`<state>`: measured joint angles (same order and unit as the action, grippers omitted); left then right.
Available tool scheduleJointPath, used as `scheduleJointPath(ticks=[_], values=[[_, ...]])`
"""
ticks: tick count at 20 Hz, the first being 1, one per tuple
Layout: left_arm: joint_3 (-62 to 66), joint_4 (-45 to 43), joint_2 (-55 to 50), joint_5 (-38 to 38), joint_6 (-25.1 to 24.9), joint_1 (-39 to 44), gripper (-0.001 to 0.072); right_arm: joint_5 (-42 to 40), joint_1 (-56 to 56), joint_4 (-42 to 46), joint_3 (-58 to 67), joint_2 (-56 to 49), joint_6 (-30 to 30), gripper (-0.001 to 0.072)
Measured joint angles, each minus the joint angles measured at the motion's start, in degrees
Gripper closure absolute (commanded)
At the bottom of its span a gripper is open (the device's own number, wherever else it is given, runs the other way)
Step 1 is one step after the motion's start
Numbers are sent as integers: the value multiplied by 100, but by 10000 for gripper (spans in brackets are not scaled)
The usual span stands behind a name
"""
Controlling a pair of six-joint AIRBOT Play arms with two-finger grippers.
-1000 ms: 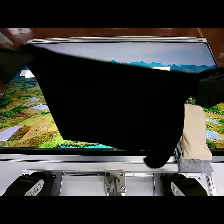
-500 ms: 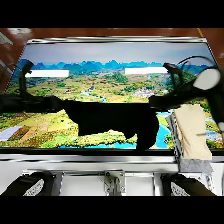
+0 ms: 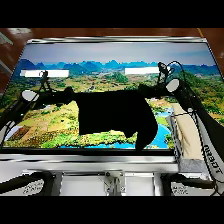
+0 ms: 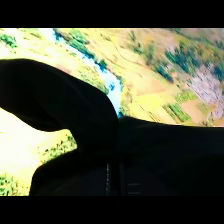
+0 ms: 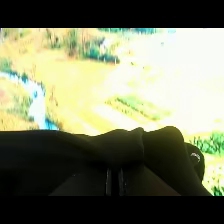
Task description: Fold the shirts.
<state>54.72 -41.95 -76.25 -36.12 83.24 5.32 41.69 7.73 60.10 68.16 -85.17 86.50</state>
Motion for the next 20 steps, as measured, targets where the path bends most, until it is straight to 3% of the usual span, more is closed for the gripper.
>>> scheduleJointPath(ticks=[1,2,3,4,5,6,8,10,13,14,15,17,20], values=[[-7,72,-188,90,0,42,662,-136,0,-52,-2,-74,4,630],[-9,120,-334,131,0,83,661,-195,0,-105,-9,-149,20,558],[-11,160,-461,146,0,122,595,-208,-2,-164,-11,-221,35,335],[-13,175,-544,136,-2,140,451,-227,-4,-212,-11,-269,50,106],[0,195,-603,94,0,125,236,-223,-15,-271,-11,-299,52,70],[44,232,-643,-17,0,68,87,-199,-33,-339,-11,-297,55,70],[251,254,-693,-490,-9,-232,85,-7,-142,-455,-13,-144,4,70],[577,251,-717,-1283,-136,-728,201,356,-391,-319,-11,168,-164,71],[966,-15,-649,-2769,-260,-1615,215,1502,-933,487,-13,741,-341,70],[984,-192,-577,-3180,-284,-1838,153,1945,-1141,767,-37,872,-374,71],[914,-378,-487,-3558,-308,-2009,-13,2398,-1377,966,-98,975,-402,70],[538,-647,-304,-4035,-387,-2205,-13,3075,-1784,990,-367,1097,-483,70],[-356,-682,-173,-4214,-625,-2194,-9,3436,-2153,492,-1016,1178,-643,70]])
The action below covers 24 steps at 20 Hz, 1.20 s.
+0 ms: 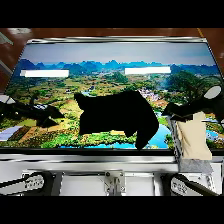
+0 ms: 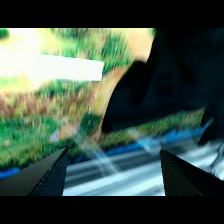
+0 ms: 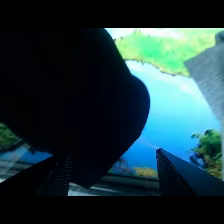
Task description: Fold the shirts.
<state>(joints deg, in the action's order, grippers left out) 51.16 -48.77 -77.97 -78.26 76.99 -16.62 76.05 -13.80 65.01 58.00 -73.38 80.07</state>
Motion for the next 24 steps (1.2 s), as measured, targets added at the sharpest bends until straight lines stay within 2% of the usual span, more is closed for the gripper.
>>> scheduleJointPath(ticks=[6,15,20,21,22,24], values=[[-1237,684,17,955,-481,511,-7,-57,-177,-730,-850,46,-229,70],[-1478,1668,-431,1720,-955,1294,17,-138,-205,-894,-1008,48,-280,71],[-1493,2000,-658,2103,-1019,1637,409,-105,-205,-914,-1012,48,-284,70],[-1493,2129,-678,2253,-1021,1681,558,-96,-205,-916,-1012,48,-286,70],[-1493,2218,-693,2369,-1027,1707,652,-83,-205,-916,-1012,48,-286,71],[-1493,2391,-710,2437,-1040,1751,664,-52,-205,-916,-1012,48,-286,71]])
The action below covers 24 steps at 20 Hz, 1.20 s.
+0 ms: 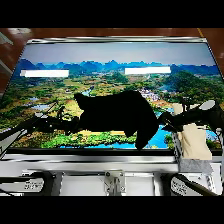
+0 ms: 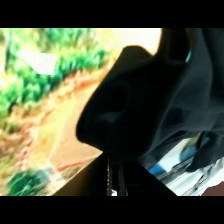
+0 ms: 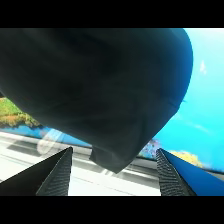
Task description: Fold the shirts.
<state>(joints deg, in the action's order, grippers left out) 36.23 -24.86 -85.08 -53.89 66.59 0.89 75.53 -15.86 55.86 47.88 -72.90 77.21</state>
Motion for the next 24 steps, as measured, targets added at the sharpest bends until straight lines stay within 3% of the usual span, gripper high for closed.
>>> scheduleJointPath(ticks=[9,21,22,24], values=[[7,190,33,-323,-260,20,663,-59,-179,321,-275,-13,22,70],[61,184,407,-470,-317,22,664,-2221,293,-264,-1102,-92,883,71],[66,184,422,-470,-317,20,663,-2273,372,-330,-1106,-153,951,89],[66,184,448,-468,-317,20,664,-2387,546,-442,-1119,-289,1021,467]])
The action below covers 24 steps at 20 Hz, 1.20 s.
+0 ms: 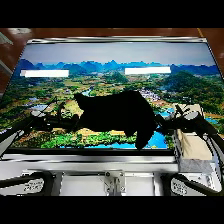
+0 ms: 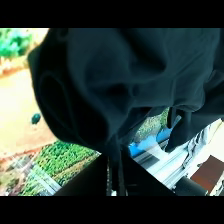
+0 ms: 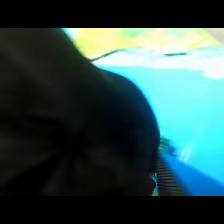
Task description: Fold the shirts.
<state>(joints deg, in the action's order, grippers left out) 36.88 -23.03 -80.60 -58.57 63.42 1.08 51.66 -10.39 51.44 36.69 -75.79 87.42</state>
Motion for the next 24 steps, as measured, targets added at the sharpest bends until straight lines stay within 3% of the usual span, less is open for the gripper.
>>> scheduleJointPath(ticks=[1,2,10,14,19,22,24], values=[[2,-2,17,-2,-2,0,665,-42,74,57,-2,-35,2,599],[13,-2,39,0,-24,-2,665,-87,103,35,22,-26,22,643],[1023,-20,968,-28,-61,-503,666,9,-17,11,1325,1274,-669,644],[2573,-15,1985,4,-11,-931,666,90,-48,7,2723,2184,-986,644],[4833,-48,2999,560,31,-1386,666,72,-59,0,4712,2911,-1104,645],[5871,-664,3462,809,369,-1613,665,50,-59,-2,5683,3158,-1115,645],[6260,-1353,3768,848,863,-1703,665,90,-59,17,6170,3268,-1093,645]])
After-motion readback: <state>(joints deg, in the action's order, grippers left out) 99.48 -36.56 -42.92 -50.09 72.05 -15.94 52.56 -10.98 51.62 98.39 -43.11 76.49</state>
